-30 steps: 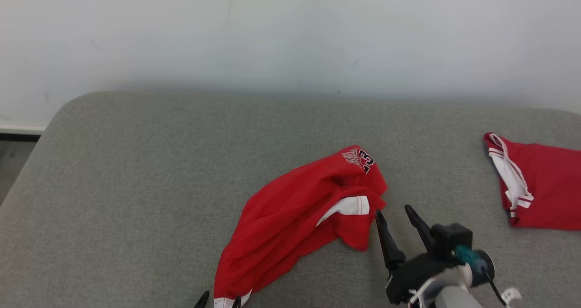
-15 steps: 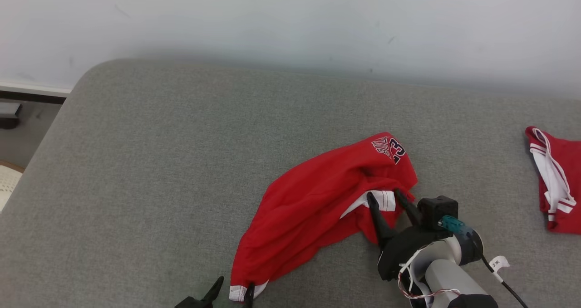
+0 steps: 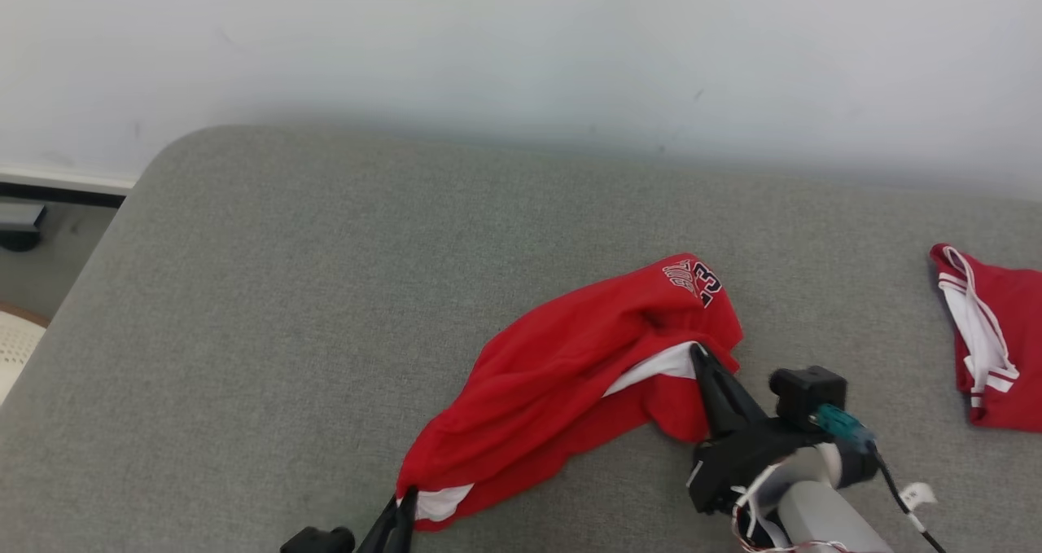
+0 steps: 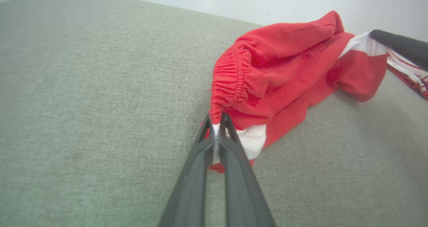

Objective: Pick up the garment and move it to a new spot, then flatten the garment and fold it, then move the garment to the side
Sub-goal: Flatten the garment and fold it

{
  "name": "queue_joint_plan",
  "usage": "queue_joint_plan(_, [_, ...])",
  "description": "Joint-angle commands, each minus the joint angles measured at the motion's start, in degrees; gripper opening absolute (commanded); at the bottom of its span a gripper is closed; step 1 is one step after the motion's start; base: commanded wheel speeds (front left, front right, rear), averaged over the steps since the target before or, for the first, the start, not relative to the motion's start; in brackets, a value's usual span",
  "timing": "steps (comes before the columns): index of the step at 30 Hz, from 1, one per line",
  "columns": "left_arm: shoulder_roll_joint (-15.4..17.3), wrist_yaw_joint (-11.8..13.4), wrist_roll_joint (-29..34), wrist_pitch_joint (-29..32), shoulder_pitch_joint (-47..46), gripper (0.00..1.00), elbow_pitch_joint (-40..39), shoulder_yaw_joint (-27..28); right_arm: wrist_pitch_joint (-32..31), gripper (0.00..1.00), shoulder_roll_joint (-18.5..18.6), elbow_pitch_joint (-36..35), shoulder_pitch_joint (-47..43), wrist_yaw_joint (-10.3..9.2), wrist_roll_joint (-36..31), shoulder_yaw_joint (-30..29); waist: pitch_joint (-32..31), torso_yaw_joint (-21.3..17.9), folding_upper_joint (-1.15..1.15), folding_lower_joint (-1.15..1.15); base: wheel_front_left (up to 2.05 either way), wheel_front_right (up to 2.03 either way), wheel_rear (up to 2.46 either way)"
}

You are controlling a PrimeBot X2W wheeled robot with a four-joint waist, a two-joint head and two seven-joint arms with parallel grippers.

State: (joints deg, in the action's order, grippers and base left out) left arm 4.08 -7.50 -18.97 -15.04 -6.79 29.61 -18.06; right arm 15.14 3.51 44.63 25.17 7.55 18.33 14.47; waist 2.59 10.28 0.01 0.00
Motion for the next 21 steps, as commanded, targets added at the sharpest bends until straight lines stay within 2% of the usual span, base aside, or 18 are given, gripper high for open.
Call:
queue_joint_plan(1, [0.80,0.10,-0.13,-0.11,1.51,0.00,-0.95,0.61,0.03,0.00,0.91,-1.48,-1.58,-0.14,0.58,-0.57,-1.02,-0.63,-0.01,0.00,0.00,0.00,0.00])
queue_joint_plan(7, [2.57,0.10,-0.10,-0.11,2.66,0.00,-5.19,2.28,0.03,0.00,2.76,-7.43,-5.31,-0.14,1.64,-0.73,-2.91,-2.46,-0.01,0.00,0.00,0.00,0.00])
queue_joint_plan(11, [4.11,0.10,-0.79,-0.10,-1.53,0.00,-6.24,0.54,0.03,0.00,3.39,-9.71,-3.70,-0.14,2.85,0.45,-2.54,-3.75,-0.01,0.00,0.00,0.00,0.00])
queue_joint_plan(14, [6.28,0.10,-1.55,1.28,-7.99,0.00,-6.07,-2.41,0.03,0.00,4.71,-9.18,-0.15,-0.14,3.75,2.54,-1.34,-4.43,-0.01,0.00,0.00,0.00,0.00])
queue_joint_plan(21, [11.32,0.13,-12.93,10.26,-31.15,0.00,-2.16,-5.09,-3.42,0.00,7.18,-4.38,18.67,-0.14,7.25,8.45,7.91,-6.84,-0.01,0.00,0.00,0.00,0.00])
